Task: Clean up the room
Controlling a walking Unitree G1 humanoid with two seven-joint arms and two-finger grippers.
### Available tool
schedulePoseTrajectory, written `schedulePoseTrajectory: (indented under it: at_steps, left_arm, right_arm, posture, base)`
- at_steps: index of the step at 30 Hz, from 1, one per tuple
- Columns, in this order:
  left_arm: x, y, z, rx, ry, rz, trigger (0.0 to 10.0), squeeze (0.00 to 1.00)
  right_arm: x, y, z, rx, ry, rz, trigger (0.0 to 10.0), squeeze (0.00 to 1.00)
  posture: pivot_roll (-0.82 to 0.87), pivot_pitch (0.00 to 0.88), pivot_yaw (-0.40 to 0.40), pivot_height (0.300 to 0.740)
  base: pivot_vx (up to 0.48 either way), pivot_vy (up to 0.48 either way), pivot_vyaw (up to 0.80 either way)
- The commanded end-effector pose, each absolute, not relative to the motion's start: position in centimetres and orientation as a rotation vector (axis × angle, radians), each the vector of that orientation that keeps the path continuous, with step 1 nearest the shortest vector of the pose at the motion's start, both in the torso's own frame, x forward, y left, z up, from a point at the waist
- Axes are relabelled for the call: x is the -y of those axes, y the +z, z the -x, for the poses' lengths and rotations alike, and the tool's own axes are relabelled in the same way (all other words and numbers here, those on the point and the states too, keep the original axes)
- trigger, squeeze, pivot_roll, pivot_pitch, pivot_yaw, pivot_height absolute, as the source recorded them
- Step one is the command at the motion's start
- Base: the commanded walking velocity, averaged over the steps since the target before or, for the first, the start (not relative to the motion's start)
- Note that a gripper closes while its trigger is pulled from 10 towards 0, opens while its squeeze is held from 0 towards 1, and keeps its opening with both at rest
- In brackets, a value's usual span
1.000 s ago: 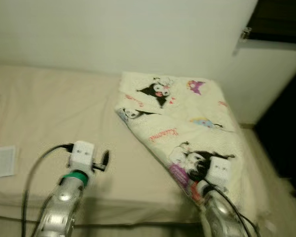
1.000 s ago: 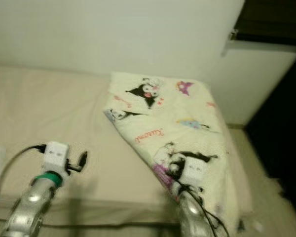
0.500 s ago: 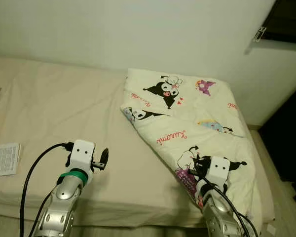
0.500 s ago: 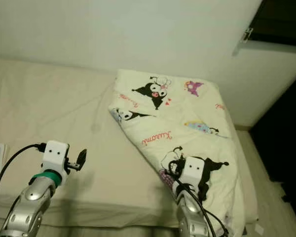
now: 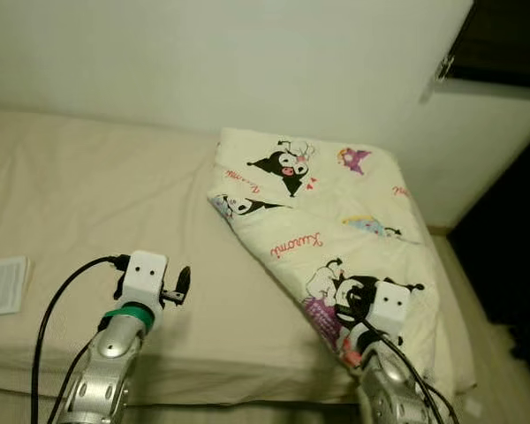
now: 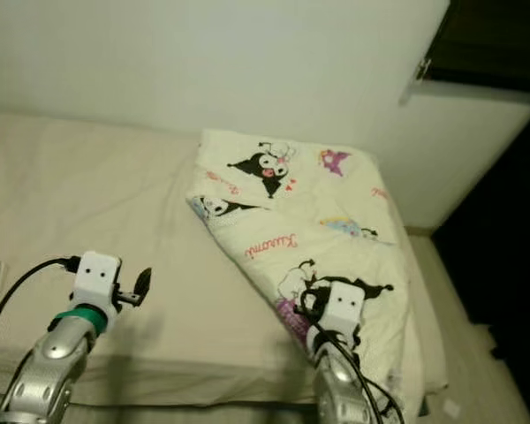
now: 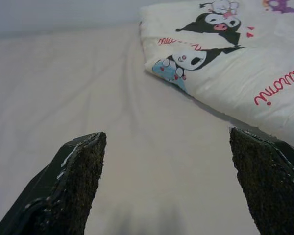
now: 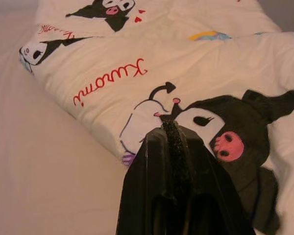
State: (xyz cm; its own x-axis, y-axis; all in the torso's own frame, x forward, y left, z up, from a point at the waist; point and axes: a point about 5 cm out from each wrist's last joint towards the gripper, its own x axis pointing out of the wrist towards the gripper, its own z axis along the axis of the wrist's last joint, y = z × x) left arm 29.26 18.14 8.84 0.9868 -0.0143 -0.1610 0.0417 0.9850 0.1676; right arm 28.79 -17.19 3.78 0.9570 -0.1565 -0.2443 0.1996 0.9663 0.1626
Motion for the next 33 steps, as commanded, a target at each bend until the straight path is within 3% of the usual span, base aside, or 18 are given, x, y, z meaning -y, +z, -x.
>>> schedulePoseTrajectory:
  at_steps: [1, 15, 33]
  left_arm:
    - [-18.08, 8.04, -29.01, -0.198, -0.015, -0.134, 10.0, 0.0]
    - [-17.82, 7.84, -28.91, -0.209, -0.037, -0.135, 10.0, 0.0]
    - [-17.85, 7.91, -28.95, -0.208, -0.035, -0.13, 10.0, 0.0]
  right_arm:
    - [17.73, 3.17, -28.34, -0.26, -0.199, -0.178, 10.0, 0.0]
    - [17.85, 3.45, -28.56, -0.252, -0.198, -0.177, 10.0, 0.0]
    - [18.12, 3.64, -28.8, -0.241, -0.21, -0.209, 10.0, 0.0]
  posture:
    - [0.11, 0.0, 0.014, 0.74]
    - [0.1, 0.0, 0.013, 0.74]
    - [0.11, 0.0, 0.009, 0.68]
  base:
    - [0.0, 0.0, 0.0]
    - [0.0, 0.0, 0.0]
    - [0.0, 0.0, 0.0]
